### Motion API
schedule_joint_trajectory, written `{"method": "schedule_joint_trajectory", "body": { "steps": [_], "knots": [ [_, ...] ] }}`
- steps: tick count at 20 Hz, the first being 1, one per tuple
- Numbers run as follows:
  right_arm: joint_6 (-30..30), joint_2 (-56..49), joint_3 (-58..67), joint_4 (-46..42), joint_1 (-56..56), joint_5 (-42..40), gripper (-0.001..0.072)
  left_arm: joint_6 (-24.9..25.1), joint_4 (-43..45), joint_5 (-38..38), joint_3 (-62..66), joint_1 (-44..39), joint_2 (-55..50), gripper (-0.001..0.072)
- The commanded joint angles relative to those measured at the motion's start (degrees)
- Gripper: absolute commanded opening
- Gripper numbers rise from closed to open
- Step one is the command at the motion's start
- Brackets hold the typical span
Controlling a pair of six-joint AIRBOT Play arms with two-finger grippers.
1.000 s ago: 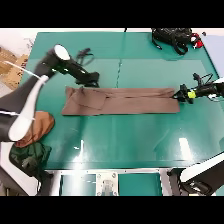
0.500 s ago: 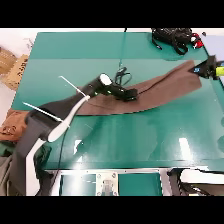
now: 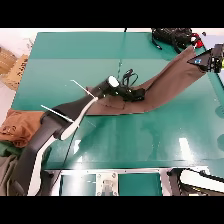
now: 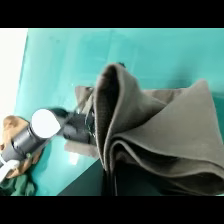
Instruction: Fold the shirts.
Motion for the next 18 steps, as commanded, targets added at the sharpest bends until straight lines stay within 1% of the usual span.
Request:
{"method": "schedule_joint_trajectory", "body": {
  "steps": [1,2,3,5,7,10,11,14,15,16,17,18],
  "knots": [
    [0.13,0.26,-0.42,0.33,2.21,0.17,0.0014,0.11,2.99,-13.75,2.91,7.10,3.28,0.0025],
    [0.39,0.26,-0.42,0.39,3.91,-0.26,0.0014,-1.29,7.15,-16.81,2.91,9.86,5.64,0.0025],
    [0.70,0.26,-0.44,0.37,6.03,-1.33,0.0014,-3.48,13.00,-19.89,2.91,12.83,8.52,0.0025],
    [1.70,0.26,-0.52,0.35,11.82,-4.55,0.0014,-6.08,23.39,-25.38,2.91,18.29,14.43,0.0025],
    [3.10,0.24,-1.53,0.33,19.52,-10.86,0.0014,-5.99,28.87,-30.08,2.91,23.45,19.78,0.0026],
    [4.92,-2.01,-4.85,0.28,33.51,-24.26,0.0014,-5.60,30.21,-33.48,2.89,29.81,25.11,0.0027],
    [5.01,-3.69,-5.92,0.28,38.42,-29.42,0.0015,-4.52,30.21,-33.68,2.86,31.39,26.12,0.0027],
    [7.28,-12.94,-6.99,0.61,54.45,-48.39,0.0016,-2.23,30.16,-35.04,2.60,34.32,26.91,0.0027],
    [7.72,-16.41,-6.95,1.57,59.28,-54.10,0.0075,-1.86,30.16,-35.93,2.08,34.73,26.91,0.0027],
    [7.69,-20.00,-6.91,3.04,63.98,-59.89,0.0200,-0.55,30.14,-36.72,1.49,34.99,26.84,0.0027],
    [7.72,-22.88,-6.56,3.06,67.23,-63.63,0.0392,0.33,30.32,-37.24,1.16,34.99,26.84,0.0026],
    [7.76,-25.07,-6.12,3.04,69.09,-65.37,0.0499,0.81,30.34,-37.16,0.79,34.97,26.84,0.0027]
  ]
}}
